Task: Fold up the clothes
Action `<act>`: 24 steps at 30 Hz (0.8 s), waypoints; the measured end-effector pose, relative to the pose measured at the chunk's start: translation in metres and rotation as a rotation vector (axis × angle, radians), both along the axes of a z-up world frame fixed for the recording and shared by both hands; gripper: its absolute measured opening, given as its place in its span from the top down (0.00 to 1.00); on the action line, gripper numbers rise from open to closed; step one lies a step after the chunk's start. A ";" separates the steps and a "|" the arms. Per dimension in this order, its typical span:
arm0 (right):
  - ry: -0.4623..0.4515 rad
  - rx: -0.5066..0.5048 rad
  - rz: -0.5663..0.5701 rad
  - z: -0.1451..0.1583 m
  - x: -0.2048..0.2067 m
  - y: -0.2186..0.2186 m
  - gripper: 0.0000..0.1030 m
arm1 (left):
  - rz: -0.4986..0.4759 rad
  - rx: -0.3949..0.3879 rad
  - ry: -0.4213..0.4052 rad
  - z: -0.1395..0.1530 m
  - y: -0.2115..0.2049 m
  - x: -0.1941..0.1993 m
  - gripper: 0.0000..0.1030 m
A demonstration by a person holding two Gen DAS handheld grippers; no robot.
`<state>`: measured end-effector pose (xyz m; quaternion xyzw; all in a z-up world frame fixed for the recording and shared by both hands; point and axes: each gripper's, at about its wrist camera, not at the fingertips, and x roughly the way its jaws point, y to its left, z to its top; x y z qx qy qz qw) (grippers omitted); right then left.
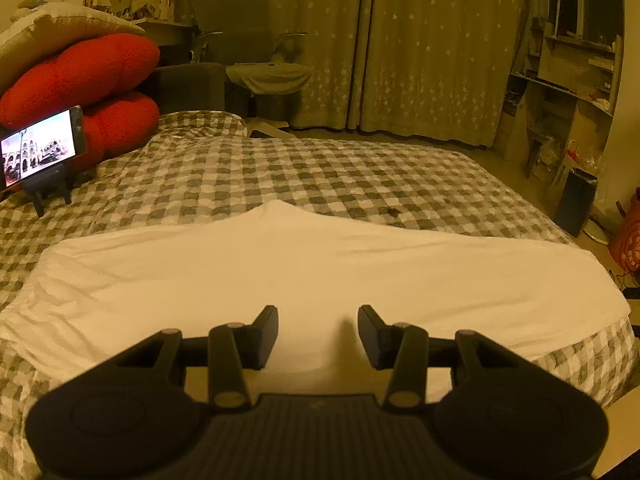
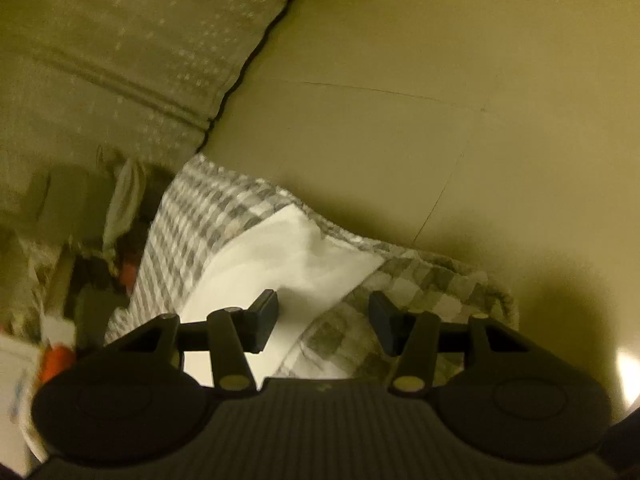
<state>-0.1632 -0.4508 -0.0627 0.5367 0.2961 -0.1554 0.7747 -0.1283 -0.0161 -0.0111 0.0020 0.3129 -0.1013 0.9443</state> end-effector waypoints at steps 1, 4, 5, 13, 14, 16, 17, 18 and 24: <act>-0.008 0.026 -0.016 -0.003 0.000 -0.001 0.45 | -0.002 0.000 0.001 0.000 -0.001 0.001 0.56; -0.020 0.072 -0.067 -0.013 0.000 -0.003 0.45 | -0.007 0.003 0.006 -0.001 -0.006 0.004 0.56; -0.024 0.087 -0.085 -0.016 0.000 -0.004 0.45 | -0.010 0.003 0.008 -0.002 -0.007 0.005 0.56; -0.076 0.141 -0.183 -0.020 -0.004 -0.007 0.76 | -0.014 -0.004 0.017 -0.003 -0.011 0.012 0.56; -0.090 0.147 -0.191 -0.018 -0.005 -0.008 0.80 | -0.014 -0.005 0.016 -0.002 -0.011 0.012 0.56; -0.102 0.136 -0.210 -0.014 -0.007 -0.007 0.86 | -0.012 -0.007 0.016 -0.002 -0.011 0.014 0.56; -0.106 0.127 -0.220 -0.013 -0.008 -0.007 0.88 | -0.010 -0.008 0.017 -0.002 -0.010 0.015 0.56; -0.113 0.123 -0.230 -0.011 -0.010 -0.007 0.90 | -0.008 -0.009 0.017 -0.002 -0.010 0.016 0.56; -0.191 0.015 -0.259 0.006 -0.017 0.000 0.92 | 0.006 -0.023 0.028 -0.002 -0.005 0.021 0.56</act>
